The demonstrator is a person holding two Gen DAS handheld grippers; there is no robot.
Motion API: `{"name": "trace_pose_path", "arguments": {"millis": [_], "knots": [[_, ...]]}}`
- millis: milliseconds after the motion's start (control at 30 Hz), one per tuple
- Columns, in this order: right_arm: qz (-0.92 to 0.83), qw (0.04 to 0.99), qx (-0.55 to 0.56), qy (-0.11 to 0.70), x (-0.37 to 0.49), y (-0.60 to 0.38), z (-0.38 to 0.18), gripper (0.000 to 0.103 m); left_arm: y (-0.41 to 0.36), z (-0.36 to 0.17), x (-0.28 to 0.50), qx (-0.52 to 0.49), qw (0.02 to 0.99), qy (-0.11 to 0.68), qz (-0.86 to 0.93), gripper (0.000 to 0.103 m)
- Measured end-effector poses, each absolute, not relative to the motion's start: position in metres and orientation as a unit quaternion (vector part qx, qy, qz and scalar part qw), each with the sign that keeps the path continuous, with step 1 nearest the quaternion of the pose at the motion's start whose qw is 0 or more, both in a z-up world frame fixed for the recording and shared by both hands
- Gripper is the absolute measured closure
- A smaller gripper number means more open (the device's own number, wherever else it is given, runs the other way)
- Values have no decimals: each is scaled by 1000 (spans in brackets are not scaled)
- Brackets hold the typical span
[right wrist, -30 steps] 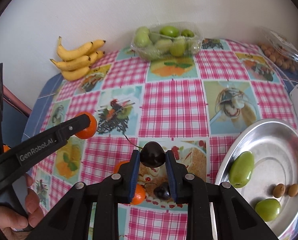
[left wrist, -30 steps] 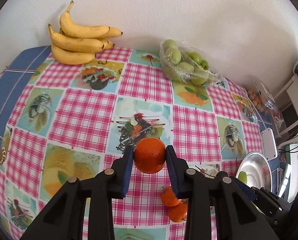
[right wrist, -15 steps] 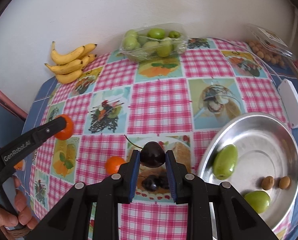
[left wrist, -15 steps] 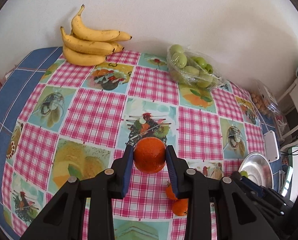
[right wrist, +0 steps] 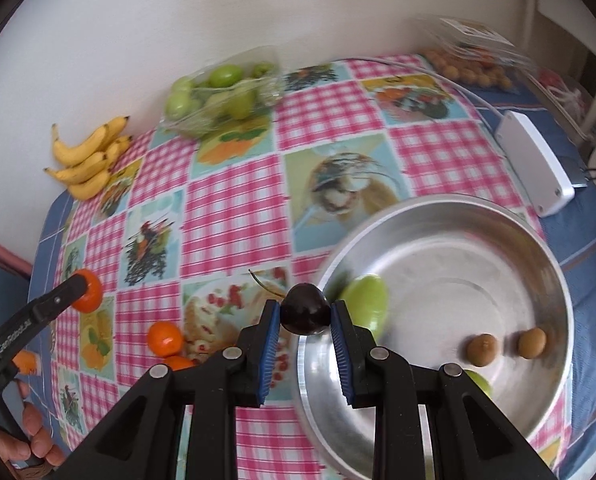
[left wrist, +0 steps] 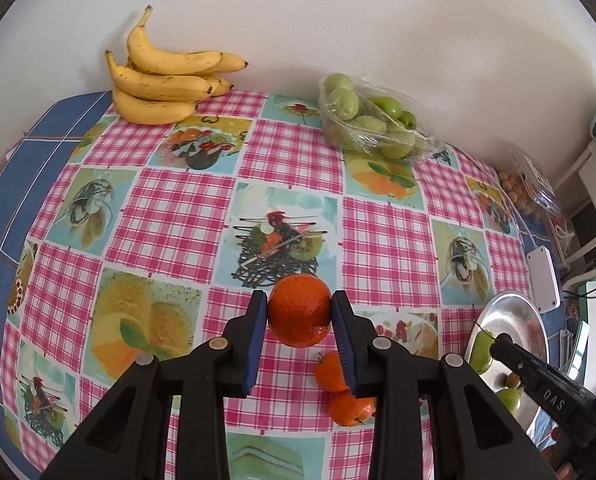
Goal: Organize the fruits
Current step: 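Carry the plum and tangerine into the steel bowl and open both tools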
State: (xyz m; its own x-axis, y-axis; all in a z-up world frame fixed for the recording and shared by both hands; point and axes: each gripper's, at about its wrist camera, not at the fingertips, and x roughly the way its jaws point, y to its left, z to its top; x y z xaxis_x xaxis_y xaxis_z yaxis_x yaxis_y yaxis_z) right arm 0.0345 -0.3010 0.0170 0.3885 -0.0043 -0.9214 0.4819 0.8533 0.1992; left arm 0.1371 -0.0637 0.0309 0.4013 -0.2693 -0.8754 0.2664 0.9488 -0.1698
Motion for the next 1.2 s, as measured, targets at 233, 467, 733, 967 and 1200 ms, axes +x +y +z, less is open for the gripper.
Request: {"name": "trace_pose_path", "arguments": {"millis": [233, 467, 733, 967, 1200], "knots": [[-183, 793, 242, 528, 20, -326, 14, 75, -94, 32, 121, 27, 832, 520, -192, 69], [-207, 782, 257, 529, 5, -347, 10, 75, -148, 28, 84, 89, 820, 511, -242, 69], [-229, 773, 271, 526, -9, -366, 6, 75, -197, 18, 42, 146, 796, 507, -297, 69], [-251, 762, 292, 520, -24, -386, 2, 75, -225, 11, 12, 181, 778, 500, -335, 69], [-266, 759, 307, 510, -33, -395, -1, 75, -236, 1, 1, 202, 770, 501, -339, 69]]}}
